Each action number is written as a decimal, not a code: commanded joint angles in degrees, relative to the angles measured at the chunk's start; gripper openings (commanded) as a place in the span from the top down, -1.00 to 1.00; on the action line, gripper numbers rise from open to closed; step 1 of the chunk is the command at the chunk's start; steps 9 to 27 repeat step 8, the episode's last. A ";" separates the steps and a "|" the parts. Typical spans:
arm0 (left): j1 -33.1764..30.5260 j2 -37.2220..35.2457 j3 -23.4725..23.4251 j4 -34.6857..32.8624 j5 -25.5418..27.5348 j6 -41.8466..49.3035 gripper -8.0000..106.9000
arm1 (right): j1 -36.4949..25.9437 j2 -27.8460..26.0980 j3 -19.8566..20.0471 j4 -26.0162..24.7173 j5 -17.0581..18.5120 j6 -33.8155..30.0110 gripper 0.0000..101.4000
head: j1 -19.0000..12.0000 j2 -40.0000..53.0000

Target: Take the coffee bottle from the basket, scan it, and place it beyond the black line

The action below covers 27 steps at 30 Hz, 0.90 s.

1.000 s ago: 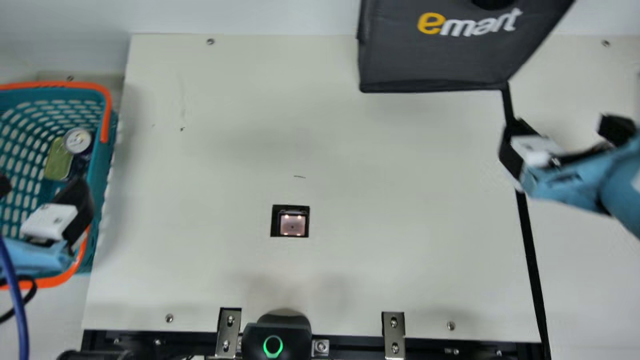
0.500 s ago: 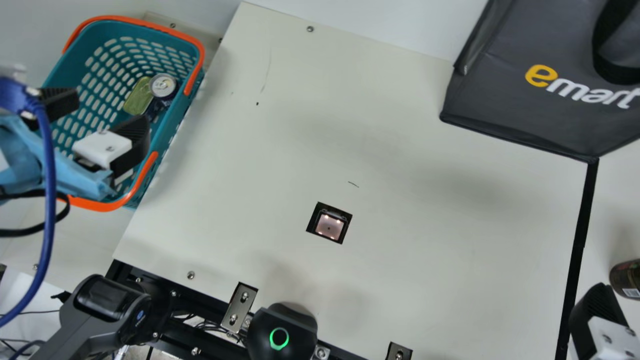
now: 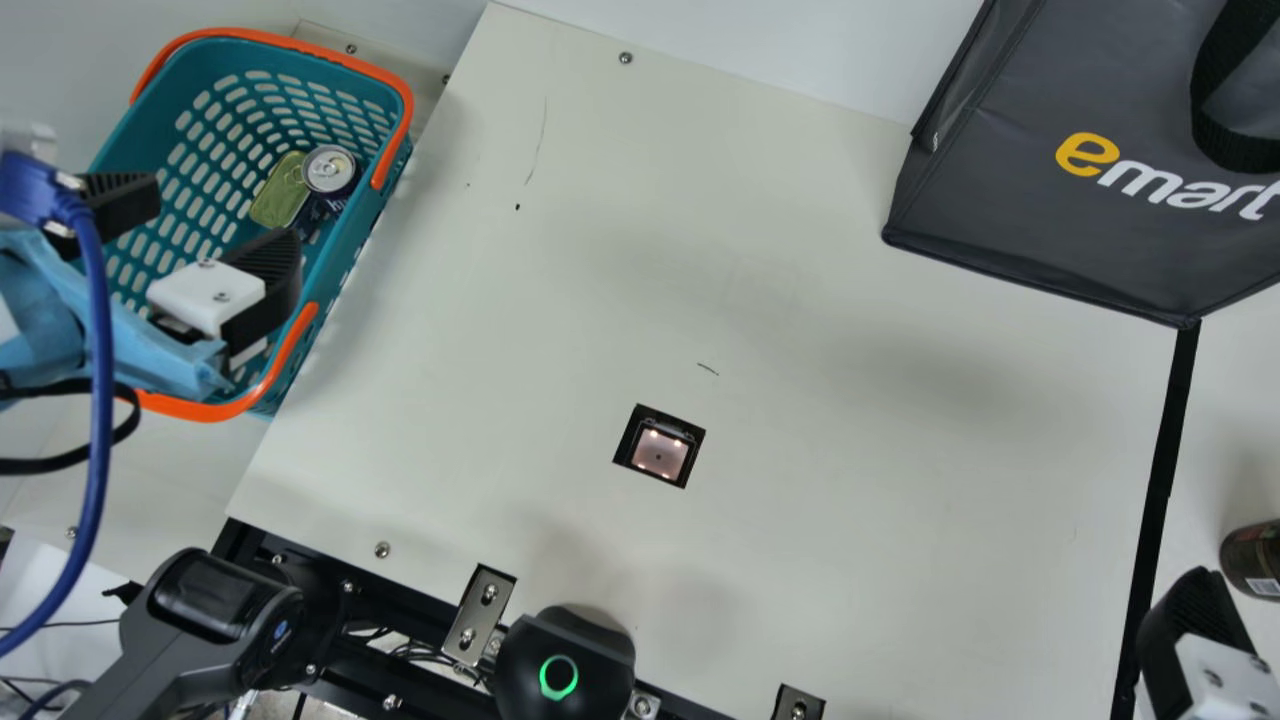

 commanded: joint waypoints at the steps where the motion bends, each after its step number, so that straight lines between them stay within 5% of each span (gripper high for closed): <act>1: 0.00 0.00 0.00 0.00 0.00 0.00 -0.71 | 0.00 0.00 0.00 0.00 0.00 0.00 -0.79 | -1.57 0.14; 27: 0.00 0.00 0.00 0.00 0.00 0.00 -0.71 | 0.00 0.00 0.00 0.00 0.00 0.00 -0.79 | -1.57 0.14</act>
